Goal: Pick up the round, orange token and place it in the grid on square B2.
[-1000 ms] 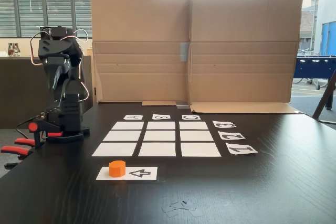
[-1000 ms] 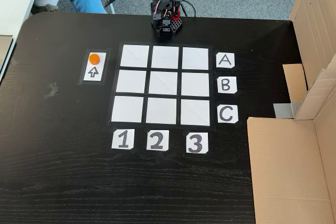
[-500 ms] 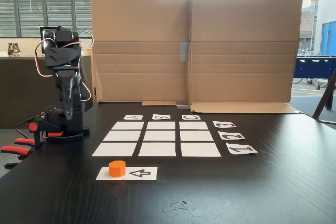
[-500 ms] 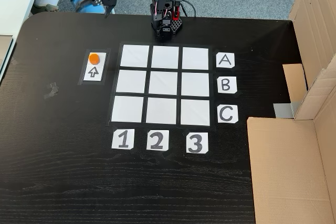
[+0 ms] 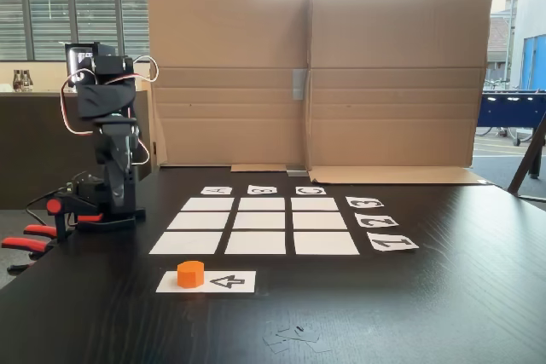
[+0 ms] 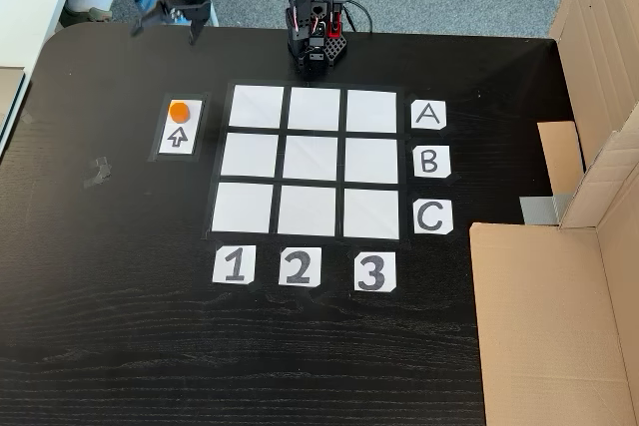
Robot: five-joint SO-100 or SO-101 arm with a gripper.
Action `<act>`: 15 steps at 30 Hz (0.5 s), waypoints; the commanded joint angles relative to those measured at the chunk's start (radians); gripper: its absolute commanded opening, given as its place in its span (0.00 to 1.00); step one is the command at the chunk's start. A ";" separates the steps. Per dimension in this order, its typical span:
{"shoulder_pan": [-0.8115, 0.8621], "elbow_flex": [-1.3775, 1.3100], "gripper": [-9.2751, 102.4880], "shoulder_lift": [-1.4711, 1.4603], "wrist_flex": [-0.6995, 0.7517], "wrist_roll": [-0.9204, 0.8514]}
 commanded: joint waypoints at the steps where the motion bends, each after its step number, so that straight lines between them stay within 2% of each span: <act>1: -0.015 -0.071 0.62 -0.052 0.005 -0.012; 15: -0.089 -0.291 0.63 -0.333 0.006 -0.084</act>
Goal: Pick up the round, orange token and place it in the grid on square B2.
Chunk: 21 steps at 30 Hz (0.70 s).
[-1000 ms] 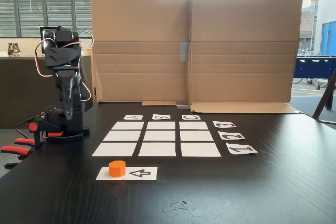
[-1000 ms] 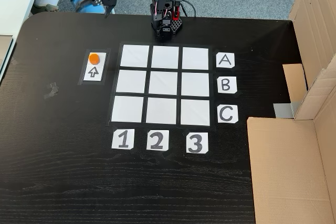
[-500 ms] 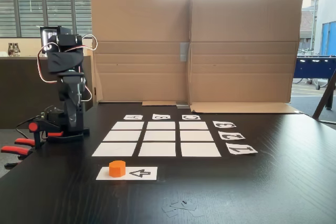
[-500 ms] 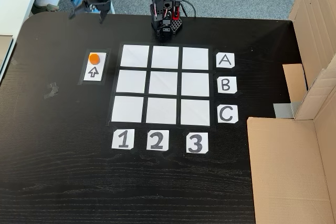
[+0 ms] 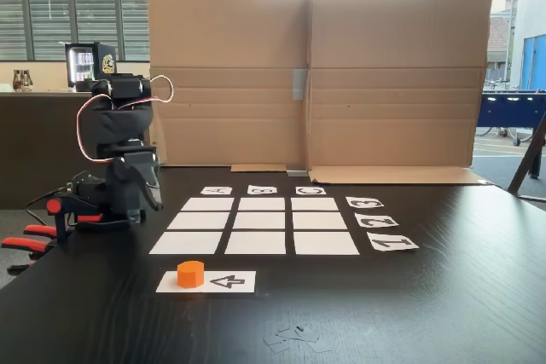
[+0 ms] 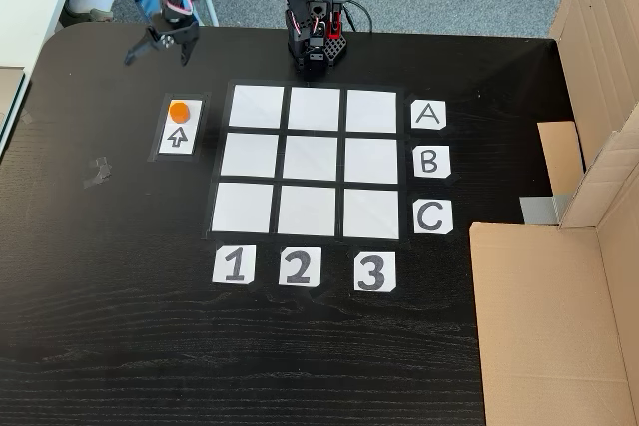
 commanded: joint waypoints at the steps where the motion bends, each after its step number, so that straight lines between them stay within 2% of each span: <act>1: -0.011 -0.084 0.63 -0.046 0.006 -0.032; 14: -0.061 -0.196 0.66 -0.199 0.011 -0.218; 21: -0.103 -0.199 0.66 -0.221 0.011 -0.235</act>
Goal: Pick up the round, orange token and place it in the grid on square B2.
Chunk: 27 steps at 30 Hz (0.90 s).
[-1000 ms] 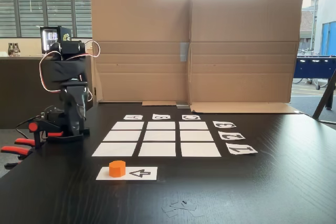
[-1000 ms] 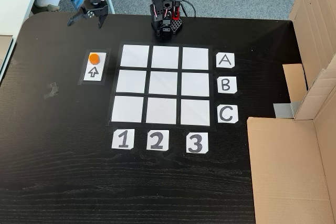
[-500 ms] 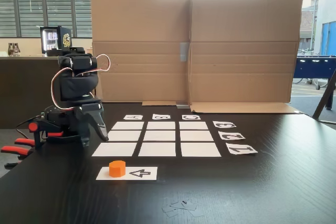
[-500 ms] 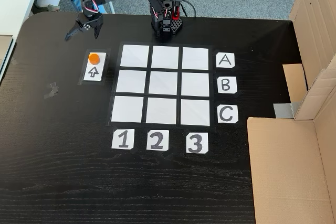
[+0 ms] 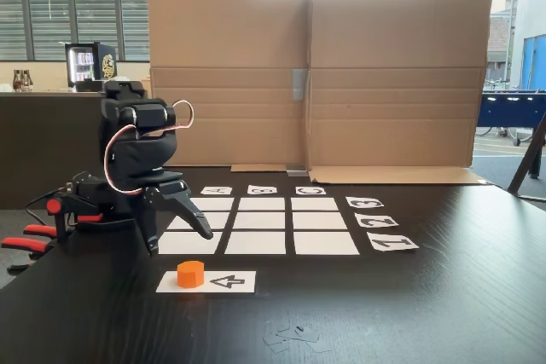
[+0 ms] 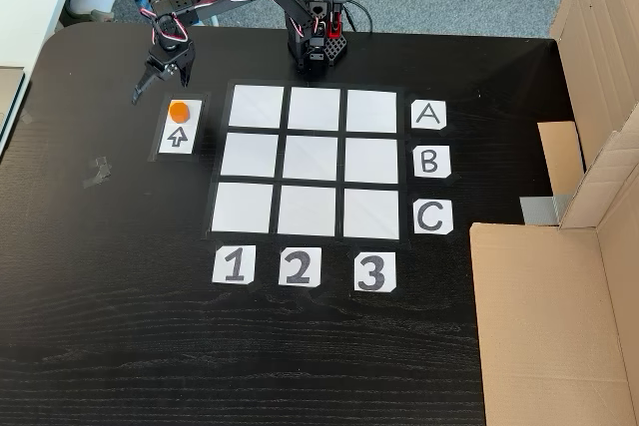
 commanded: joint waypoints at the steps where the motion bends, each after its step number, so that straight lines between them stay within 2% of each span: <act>1: -0.020 -0.040 0.66 -0.002 0.000 -0.009; 27: -0.094 -0.147 0.67 -0.158 -0.012 0.008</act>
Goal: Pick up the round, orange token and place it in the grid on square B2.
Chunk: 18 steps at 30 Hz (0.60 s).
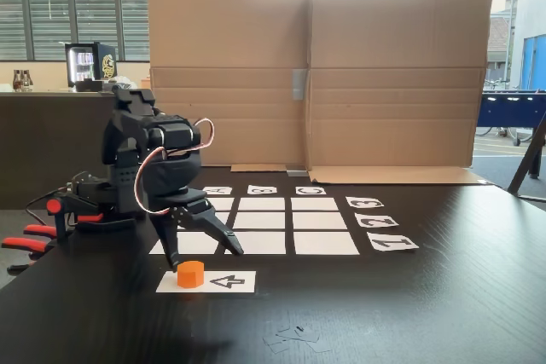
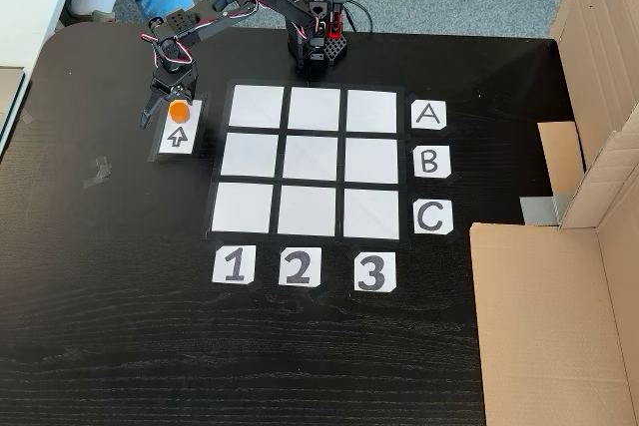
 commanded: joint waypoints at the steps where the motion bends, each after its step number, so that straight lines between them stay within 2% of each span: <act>1: -0.015 -0.043 0.67 0.002 -0.006 0.008; 6: -0.017 -0.051 0.66 -0.008 -0.018 0.009; 9: -0.020 -0.051 0.41 -0.012 -0.035 0.003; 11: -0.023 -0.048 0.15 -0.020 -0.035 -0.023; 12: -0.023 -0.048 0.07 -0.026 -0.034 -0.017; 18: -0.020 -0.051 0.07 -0.043 -0.038 -0.014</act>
